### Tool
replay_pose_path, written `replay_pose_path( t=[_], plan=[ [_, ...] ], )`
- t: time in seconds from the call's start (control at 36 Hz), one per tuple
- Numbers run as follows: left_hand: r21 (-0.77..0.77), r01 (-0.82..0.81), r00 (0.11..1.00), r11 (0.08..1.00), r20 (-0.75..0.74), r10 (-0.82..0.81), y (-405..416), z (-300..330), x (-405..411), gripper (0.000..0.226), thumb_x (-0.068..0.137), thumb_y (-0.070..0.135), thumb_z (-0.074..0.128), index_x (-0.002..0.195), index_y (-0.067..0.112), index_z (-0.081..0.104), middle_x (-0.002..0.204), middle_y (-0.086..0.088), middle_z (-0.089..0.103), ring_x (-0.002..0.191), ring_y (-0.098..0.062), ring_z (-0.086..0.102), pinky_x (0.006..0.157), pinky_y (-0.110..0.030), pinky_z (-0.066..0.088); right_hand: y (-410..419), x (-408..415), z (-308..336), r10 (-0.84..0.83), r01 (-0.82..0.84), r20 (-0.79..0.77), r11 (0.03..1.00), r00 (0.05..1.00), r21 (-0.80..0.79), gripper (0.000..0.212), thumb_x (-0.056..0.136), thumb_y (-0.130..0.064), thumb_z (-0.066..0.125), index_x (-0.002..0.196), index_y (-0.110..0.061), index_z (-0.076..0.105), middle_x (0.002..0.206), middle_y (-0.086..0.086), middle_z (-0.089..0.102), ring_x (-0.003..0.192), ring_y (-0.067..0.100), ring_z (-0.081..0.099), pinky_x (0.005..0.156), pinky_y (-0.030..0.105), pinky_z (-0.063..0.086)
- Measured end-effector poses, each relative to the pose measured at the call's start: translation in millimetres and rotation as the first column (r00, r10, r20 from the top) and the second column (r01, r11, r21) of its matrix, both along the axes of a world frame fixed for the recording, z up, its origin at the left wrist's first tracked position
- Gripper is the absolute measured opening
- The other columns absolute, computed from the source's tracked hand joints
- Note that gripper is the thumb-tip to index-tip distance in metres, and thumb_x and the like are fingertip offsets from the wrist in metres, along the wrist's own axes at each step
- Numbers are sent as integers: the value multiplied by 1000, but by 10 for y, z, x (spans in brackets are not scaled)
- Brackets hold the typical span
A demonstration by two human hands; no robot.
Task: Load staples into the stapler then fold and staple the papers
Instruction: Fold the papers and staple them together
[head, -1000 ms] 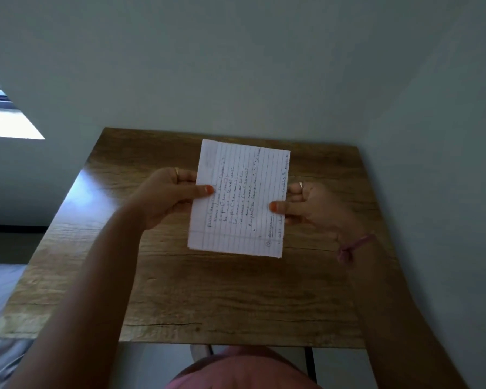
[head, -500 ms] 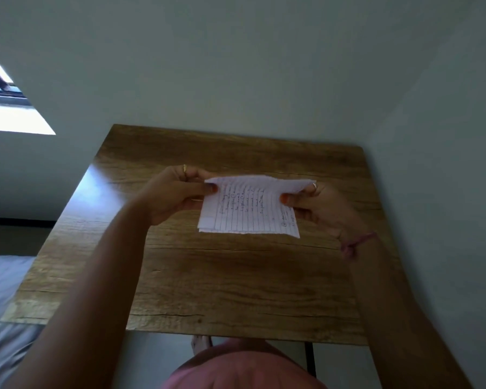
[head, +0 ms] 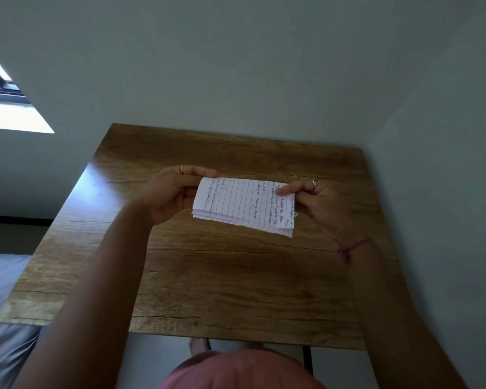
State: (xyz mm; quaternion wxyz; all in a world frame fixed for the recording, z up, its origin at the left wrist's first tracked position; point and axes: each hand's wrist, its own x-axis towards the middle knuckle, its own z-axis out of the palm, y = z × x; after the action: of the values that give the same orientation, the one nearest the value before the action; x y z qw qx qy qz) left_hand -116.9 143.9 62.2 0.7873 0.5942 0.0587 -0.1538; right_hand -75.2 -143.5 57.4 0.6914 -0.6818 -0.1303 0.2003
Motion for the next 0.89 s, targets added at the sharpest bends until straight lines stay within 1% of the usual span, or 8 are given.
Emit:
replay_pose_path(
  t=[0.08,0.17,0.25,0.31,0.47,0.69,0.81,0.89],
  plan=[
    [-53,-49,999,997,-14,49,-12,-10,17,19,79,12,60,89,12,76,86,-10,76,75,-17,74,55,-23,58,16,-6,3,-10,11,63,1000,998,-16,43,95,0,50,75,-25,78,96,-2,76,97,18,70,71,19,56],
    [-274,-96,995,957,-27,92,-72,-44,41,22,91,12,55,107,8,68,94,-13,70,78,-17,71,56,-22,58,52,3,15,-71,70,105,997,992,10,44,95,-1,49,75,-26,78,95,-6,75,95,15,71,70,19,57],
    [-563,-192,981,804,-99,165,-234,-126,-9,30,95,18,51,113,1,67,110,-17,69,96,-24,70,72,-28,61,102,55,36,-172,168,144,985,974,42,40,95,-2,51,77,-25,78,96,-6,75,94,15,71,69,22,58],
    [-638,-237,971,733,-180,157,-402,-203,-84,32,93,12,52,119,-4,61,122,-24,64,112,-32,64,89,-38,56,143,99,40,-232,228,175,973,957,39,38,94,-3,53,77,-26,78,96,-6,75,93,15,71,69,23,58],
    [-480,-39,987,876,-153,-40,-926,-233,-263,40,85,6,59,125,-1,56,125,-24,63,114,-31,63,91,-35,55,236,183,42,-334,378,384,925,860,-42,34,92,-3,56,81,-29,76,96,-9,74,89,9,71,68,23,58],
    [-464,-294,948,836,-257,190,-1078,-62,-175,32,91,5,61,120,-9,58,110,-25,69,96,-25,72,65,-24,60,260,198,41,-285,444,632,890,721,-105,24,91,5,55,94,-10,74,106,3,69,99,14,67,73,35,60],
    [-471,-343,930,813,-290,224,-1103,-43,-168,32,88,3,64,118,-9,59,109,-25,69,95,-25,72,67,-24,60,268,173,40,-255,428,692,899,675,-87,24,90,9,54,93,-4,74,107,10,69,101,17,67,72,27,59],
    [-468,-366,920,804,-314,236,-1126,-52,-172,31,86,1,65,115,-8,59,107,-25,70,95,-27,72,68,-25,60,243,182,24,-212,426,735,898,644,-114,24,90,9,54,94,-2,74,109,15,68,102,21,67,72,33,60]
  ],
)
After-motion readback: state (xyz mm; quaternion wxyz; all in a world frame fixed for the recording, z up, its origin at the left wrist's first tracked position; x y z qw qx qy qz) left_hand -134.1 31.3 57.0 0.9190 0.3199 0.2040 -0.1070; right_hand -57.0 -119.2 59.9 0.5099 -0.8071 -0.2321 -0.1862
